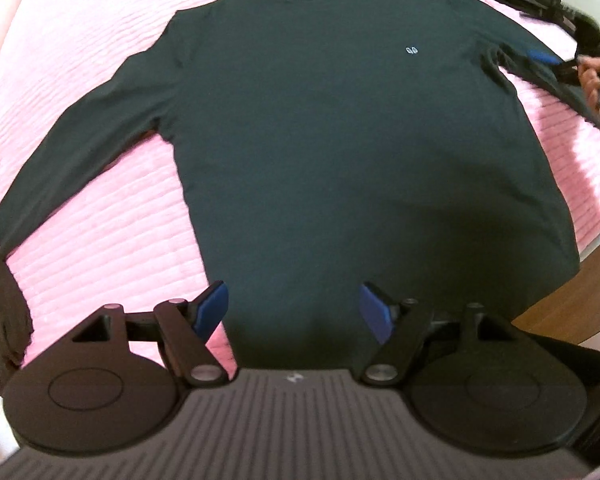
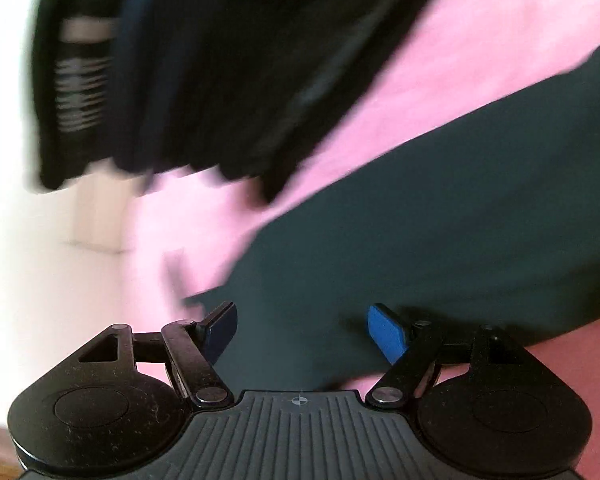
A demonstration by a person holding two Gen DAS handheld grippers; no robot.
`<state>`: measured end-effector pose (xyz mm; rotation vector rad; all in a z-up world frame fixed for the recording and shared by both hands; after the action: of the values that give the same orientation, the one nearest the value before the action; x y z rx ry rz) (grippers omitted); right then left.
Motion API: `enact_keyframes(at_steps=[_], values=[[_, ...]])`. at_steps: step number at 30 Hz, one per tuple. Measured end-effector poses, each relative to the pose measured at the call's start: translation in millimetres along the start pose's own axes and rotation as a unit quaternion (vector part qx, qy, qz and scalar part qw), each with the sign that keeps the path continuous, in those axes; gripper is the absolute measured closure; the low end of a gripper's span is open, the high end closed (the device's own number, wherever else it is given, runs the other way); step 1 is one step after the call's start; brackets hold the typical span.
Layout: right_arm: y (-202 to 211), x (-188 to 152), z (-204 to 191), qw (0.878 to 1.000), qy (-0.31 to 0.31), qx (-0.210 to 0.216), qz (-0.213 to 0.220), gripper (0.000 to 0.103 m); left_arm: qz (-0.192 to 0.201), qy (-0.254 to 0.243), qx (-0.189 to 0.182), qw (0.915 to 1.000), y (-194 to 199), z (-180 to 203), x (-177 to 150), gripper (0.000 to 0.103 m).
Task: Fold clothes
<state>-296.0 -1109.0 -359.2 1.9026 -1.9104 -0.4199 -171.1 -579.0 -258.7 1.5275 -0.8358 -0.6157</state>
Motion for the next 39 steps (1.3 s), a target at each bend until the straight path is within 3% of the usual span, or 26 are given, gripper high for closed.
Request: enact_keyframes(at_steps=[2, 3, 4, 6, 8, 11, 12, 13, 14, 16, 20, 24, 25, 27, 32, 36, 39], values=[[-18.0, -19.3, -17.3, 0.996, -0.021, 0.073, -0.038, 0.027, -0.005, -0.008, -0.001, 1.0, -3.5, 5.0, 2.6, 0.034], [-27.3, -28.4, -20.1, 0.994, -0.025, 0.086, -0.058, 0.027, -0.005, -0.014, -0.001, 0.9999, -3.4, 7.5, 4.0, 0.034], [-36.3, -36.0, -18.5, 0.994, -0.021, 0.081, -0.074, 0.027, -0.003, -0.018, -0.002, 0.9998, -2.8, 9.6, 5.5, 0.034], [-48.4, -40.6, 3.5, 0.997, -0.002, 0.017, -0.081, 0.027, -0.002, -0.021, -0.003, 0.9998, -0.6, 11.1, 7.3, 0.034], [-46.5, -35.6, 33.2, 0.997, -0.016, -0.031, -0.065, 0.037, -0.002, -0.018, 0.003, 0.9998, 1.6, 8.6, 6.9, 0.034], [-27.4, -29.7, 40.9, 0.997, -0.035, -0.042, -0.048, 0.037, 0.0, -0.008, 0.011, 0.9999, 5.4, 1.8, 5.6, 0.034], [-19.8, -28.3, 37.8, 0.997, -0.028, -0.048, -0.044, 0.029, 0.001, -0.003, 0.013, 0.9999, 6.3, -0.8, 5.3, 0.034], [-12.2, -26.9, 34.8, 0.997, -0.022, -0.055, -0.04, 0.015, 0.002, 0.001, 0.015, 0.9999, 7.0, -3.1, 5.3, 0.034], [-4.0, -27.2, 31.6, 0.997, -0.016, -0.063, -0.038, 0.011, 0.004, 0.004, 0.015, 0.9999, 7.1, -4.1, 6.1, 0.034], [10.2, -34.0, 21.8, 0.997, -0.013, -0.069, -0.036, 0.011, 0.013, 0.003, 0.014, 0.9998, 9.0, -3.9, 11.2, 0.034], [22.1, -66.1, -13.1, 0.998, -0.024, -0.03, -0.05, 0.011, 0.045, -0.022, 0.002, 0.9987, 19.8, 1.0, 24.9, 0.034], [26.7, -112.3, -44.1, 0.994, 0.029, -0.075, -0.077, 0.009, 0.086, -0.041, 0.0, 0.9954, 35.0, -10.0, 35.0, 0.034], [31.2, -126.2, -52.3, 0.99, 0.061, -0.097, -0.084, 0.001, 0.096, -0.041, 0.001, 0.9945, 37.8, -17.7, 36.4, 0.033], [41.6, -153.9, -67.7, 0.978, 0.124, -0.139, -0.095, 0.0, 0.11, -0.04, 0.005, 0.9931, 40.1, -34.9, 37.1, 0.03], [90.5, -239.5, -105.5, 0.922, 0.288, -0.239, -0.1, 0.0, 0.132, -0.054, 0.003, 0.9897, 29.9, -90.7, 28.9, 0.025], [109.5, -303.5, -124.7, 0.887, 0.338, -0.307, -0.066, 0.0, 0.145, -0.069, -0.013, 0.9869, 21.4, -146.4, 16.6, 0.024], [115.7, -355.2, -137.8, 0.866, 0.35, -0.35, -0.064, 0.0, 0.164, -0.068, -0.009, 0.984, 25.4, -190.6, 5.4, 0.02]])
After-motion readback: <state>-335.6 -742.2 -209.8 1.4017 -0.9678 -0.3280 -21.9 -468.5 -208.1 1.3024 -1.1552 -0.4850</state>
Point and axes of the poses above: each gripper's, at about its wrist camera, not at the fingertips, and y roughly against the way its jaws point, z to its right, x to its top, the point moved 9 cm from there along -y, roughly the way its jaws point, and after that the axes turned 5 degrees about x, right-handed, at the moved point
